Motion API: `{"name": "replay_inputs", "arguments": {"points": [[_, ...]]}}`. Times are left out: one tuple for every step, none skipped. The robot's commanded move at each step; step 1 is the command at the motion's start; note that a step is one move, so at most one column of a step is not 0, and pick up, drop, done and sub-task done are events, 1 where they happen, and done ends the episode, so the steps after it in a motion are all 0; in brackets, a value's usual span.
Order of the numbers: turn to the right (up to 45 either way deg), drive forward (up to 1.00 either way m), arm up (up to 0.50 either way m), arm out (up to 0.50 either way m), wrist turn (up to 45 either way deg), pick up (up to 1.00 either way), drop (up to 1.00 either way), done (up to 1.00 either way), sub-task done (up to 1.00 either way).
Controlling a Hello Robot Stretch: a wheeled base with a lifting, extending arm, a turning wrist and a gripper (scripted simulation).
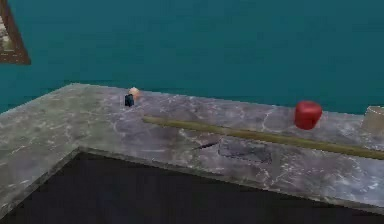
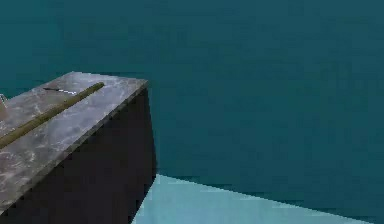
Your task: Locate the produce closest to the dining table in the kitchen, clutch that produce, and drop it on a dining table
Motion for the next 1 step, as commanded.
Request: {"name": "replay_inputs", "arguments": {"points": [[-45.0, 0.00, 0.00, 0.00, 0.0, 0.00, 0.00, 0.00, 0.00]]}}
